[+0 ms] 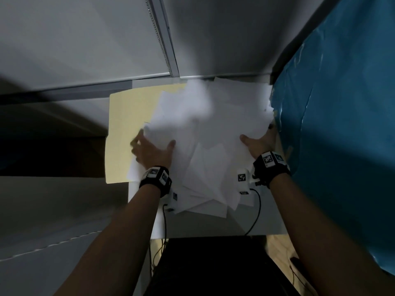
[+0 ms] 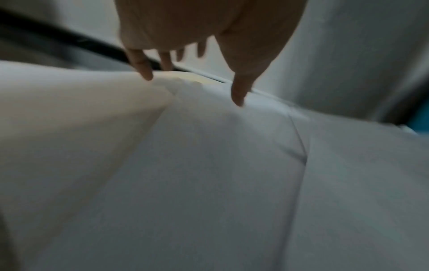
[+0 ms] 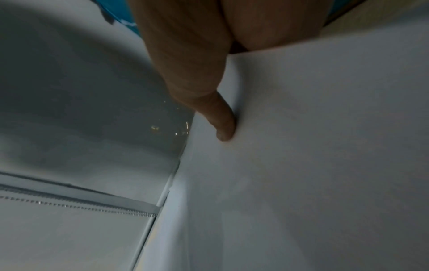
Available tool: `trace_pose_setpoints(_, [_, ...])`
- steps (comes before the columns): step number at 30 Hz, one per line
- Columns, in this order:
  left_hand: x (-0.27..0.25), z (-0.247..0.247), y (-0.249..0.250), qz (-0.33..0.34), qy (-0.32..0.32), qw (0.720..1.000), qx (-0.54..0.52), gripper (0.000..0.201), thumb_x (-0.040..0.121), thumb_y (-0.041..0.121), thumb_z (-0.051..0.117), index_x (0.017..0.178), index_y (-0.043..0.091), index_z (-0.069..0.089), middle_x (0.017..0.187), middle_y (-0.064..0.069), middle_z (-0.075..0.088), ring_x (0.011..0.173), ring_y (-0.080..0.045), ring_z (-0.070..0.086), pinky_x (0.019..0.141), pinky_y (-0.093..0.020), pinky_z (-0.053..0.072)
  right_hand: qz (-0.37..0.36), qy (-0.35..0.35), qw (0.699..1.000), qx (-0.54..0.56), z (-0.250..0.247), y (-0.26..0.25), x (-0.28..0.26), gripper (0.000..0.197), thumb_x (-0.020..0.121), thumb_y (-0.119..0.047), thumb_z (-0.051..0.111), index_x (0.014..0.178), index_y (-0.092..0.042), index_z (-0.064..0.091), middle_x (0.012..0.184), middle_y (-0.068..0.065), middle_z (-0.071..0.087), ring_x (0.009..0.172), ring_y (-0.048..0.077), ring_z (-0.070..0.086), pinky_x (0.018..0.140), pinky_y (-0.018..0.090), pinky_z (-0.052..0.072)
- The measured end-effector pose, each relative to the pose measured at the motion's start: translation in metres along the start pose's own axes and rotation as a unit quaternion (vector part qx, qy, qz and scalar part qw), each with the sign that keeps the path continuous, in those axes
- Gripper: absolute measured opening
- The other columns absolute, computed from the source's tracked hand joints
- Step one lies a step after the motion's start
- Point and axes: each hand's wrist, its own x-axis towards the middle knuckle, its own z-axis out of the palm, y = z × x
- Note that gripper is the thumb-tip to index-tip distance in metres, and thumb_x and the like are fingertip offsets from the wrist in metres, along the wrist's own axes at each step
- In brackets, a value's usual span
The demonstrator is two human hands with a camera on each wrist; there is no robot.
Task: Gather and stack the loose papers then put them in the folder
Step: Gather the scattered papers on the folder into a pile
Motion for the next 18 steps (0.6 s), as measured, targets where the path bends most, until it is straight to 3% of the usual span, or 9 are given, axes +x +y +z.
trace_pose_setpoints(1, [0.000, -0.003, 0.000, -0.062, -0.012, 0.998, -0.021, 0.115, 0.063, 0.055, 0.095, 0.155, 0.021, 0.034, 0.154, -0.010, 0.038, 0.142, -0.039, 0.041, 0.114, -0.056, 0.043, 0.008, -0.010, 1.000, 0.009, -0.003, 0.005, -0.001, 0.086, 0.069, -0.017, 0.091, 0.142, -0.010, 0.045, 0.129, 0.001, 0.059, 0.111, 0.019, 0.060, 0.100, 0.033, 0.048])
trace_pose_setpoints(3, [-0.001, -0.003, 0.001, -0.102, -0.067, 0.990, -0.068, 0.120, 0.057, 0.047, 0.101, 0.151, 0.014, 0.035, 0.151, -0.012, 0.044, 0.140, -0.037, 0.047, 0.114, -0.051, 0.047, 0.029, -0.057, 0.997, 0.033, -0.007, 0.013, -0.008, 0.069, 0.072, -0.014, 0.090, 0.133, -0.008, 0.059, 0.126, 0.007, 0.066, 0.110, 0.025, 0.065, 0.097, 0.043, 0.054])
trace_pose_setpoints(6, [-0.002, 0.000, 0.010, -0.102, -0.110, 0.981, -0.120, 0.095, 0.066, 0.032, 0.101, 0.143, 0.010, 0.050, 0.142, -0.014, 0.062, 0.129, -0.035, 0.062, 0.104, -0.043, 0.055, 0.032, -0.137, 0.990, 0.029, -0.005, 0.021, -0.015, 0.058, 0.074, -0.011, 0.089, 0.126, -0.006, 0.065, 0.121, 0.009, 0.069, 0.110, 0.029, 0.067, 0.093, 0.045, 0.056])
trace_pose_setpoints(9, [-0.004, 0.004, 0.017, -0.058, -0.191, 0.969, -0.143, 0.061, 0.068, 0.035, 0.100, 0.119, 0.011, 0.076, 0.115, -0.007, 0.078, 0.112, -0.031, 0.074, 0.095, -0.045, 0.062, 0.009, -0.167, 0.986, 0.003, -0.001, 0.019, -0.015, 0.061, 0.072, -0.014, 0.091, 0.127, -0.008, 0.064, 0.120, 0.006, 0.069, 0.107, 0.024, 0.067, 0.091, 0.042, 0.058])
trace_pose_setpoints(11, [-0.006, 0.004, 0.021, -0.030, -0.231, 0.959, -0.159, 0.080, 0.061, 0.042, 0.102, 0.131, 0.018, 0.070, 0.125, 0.000, 0.075, 0.115, -0.025, 0.072, 0.098, -0.045, 0.060, -0.008, -0.181, 0.983, -0.014, 0.000, 0.018, -0.013, 0.060, 0.077, -0.009, 0.087, 0.131, -0.008, 0.061, 0.120, 0.004, 0.067, 0.107, 0.024, 0.065, 0.091, 0.039, 0.056])
trace_pose_setpoints(13, [-0.009, 0.003, 0.027, -0.009, -0.244, 0.952, -0.185, 0.105, 0.059, 0.041, 0.104, 0.148, 0.023, 0.051, 0.140, 0.006, 0.063, 0.124, -0.020, 0.063, 0.101, -0.043, 0.056, -0.016, -0.189, 0.982, -0.015, -0.001, 0.018, -0.011, 0.058, 0.081, -0.007, 0.083, 0.134, -0.008, 0.060, 0.121, 0.004, 0.066, 0.109, 0.023, 0.065, 0.092, 0.037, 0.055])
trace_pose_setpoints(15, [-0.012, 0.000, 0.034, -0.035, -0.252, 0.939, -0.233, 0.106, 0.063, 0.034, 0.103, 0.149, 0.025, 0.041, 0.133, 0.014, 0.057, 0.116, -0.011, 0.061, 0.094, -0.034, 0.056, -0.007, -0.173, 0.985, 0.008, -0.004, 0.019, -0.008, 0.052, 0.083, -0.007, 0.082, 0.131, -0.005, 0.063, 0.119, 0.005, 0.069, 0.109, 0.026, 0.067, 0.095, 0.041, 0.056])
trace_pose_setpoints(16, [-0.013, -0.001, 0.036, -0.044, -0.260, 0.929, -0.258, 0.102, 0.061, 0.033, 0.105, 0.142, 0.025, 0.044, 0.130, 0.015, 0.060, 0.114, -0.010, 0.064, 0.091, -0.033, 0.058, -0.001, -0.168, 0.986, 0.020, -0.006, 0.019, -0.007, 0.049, 0.083, -0.008, 0.082, 0.128, -0.004, 0.065, 0.118, 0.006, 0.070, 0.108, 0.026, 0.069, 0.095, 0.043, 0.056])
trace_pose_setpoints(18, [-0.013, -0.004, 0.039, -0.043, -0.285, 0.914, -0.285, 0.108, 0.050, 0.034, 0.109, 0.142, 0.024, 0.055, 0.130, 0.005, 0.071, 0.116, -0.020, 0.072, 0.090, -0.045, 0.064, 0.003, -0.171, 0.985, 0.038, -0.005, 0.016, -0.008, 0.044, 0.082, -0.013, 0.083, 0.122, -0.005, 0.068, 0.114, 0.006, 0.073, 0.101, 0.018, 0.072, 0.093, 0.043, 0.058])
